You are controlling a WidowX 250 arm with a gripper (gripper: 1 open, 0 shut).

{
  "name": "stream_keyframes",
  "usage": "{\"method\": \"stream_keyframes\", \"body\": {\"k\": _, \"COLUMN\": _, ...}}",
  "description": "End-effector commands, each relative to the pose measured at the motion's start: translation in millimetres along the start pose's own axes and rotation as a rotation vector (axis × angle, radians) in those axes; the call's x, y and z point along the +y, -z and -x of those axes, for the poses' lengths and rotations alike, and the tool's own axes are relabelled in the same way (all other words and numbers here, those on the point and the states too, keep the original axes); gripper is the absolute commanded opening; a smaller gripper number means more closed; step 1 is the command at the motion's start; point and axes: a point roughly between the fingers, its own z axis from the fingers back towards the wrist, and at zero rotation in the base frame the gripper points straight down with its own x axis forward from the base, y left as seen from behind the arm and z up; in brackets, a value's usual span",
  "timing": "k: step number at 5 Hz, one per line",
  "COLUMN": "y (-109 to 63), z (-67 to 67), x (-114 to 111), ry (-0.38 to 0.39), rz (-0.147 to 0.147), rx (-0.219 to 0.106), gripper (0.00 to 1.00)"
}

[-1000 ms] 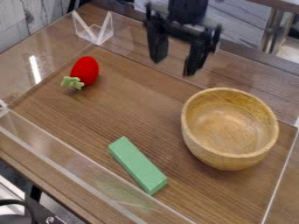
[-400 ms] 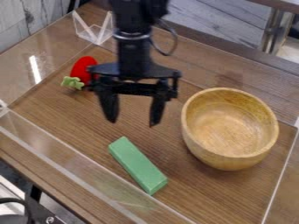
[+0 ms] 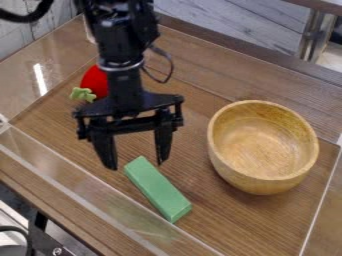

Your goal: Put the green stick in the brown bowl

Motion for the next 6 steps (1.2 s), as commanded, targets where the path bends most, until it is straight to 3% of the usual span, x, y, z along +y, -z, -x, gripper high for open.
{"method": "stream_keyframes", "body": {"k": 1, "y": 13.8, "z": -2.4, "x": -5, "ry": -0.049, "rz": 0.045, "rx": -0.015, "gripper": 1.0}}
{"method": "stream_keyframes", "body": {"k": 2, "y": 32.9, "z": -1.2, "x": -9, "ry": -0.09, "rz": 0.077, "rx": -0.008, "gripper": 1.0}}
{"method": "stream_keyframes", "body": {"k": 3, "y": 35.9, "z": -5.2, "x": -9, "ry": -0.172, "rz": 0.111, "rx": -0.018, "gripper": 1.0}}
{"method": "stream_keyframes", "body": {"k": 6, "y": 37.6, "z": -12.3, "x": -21, "ry": -0.287, "rz": 0.144, "rx": -0.048, "gripper": 1.0}}
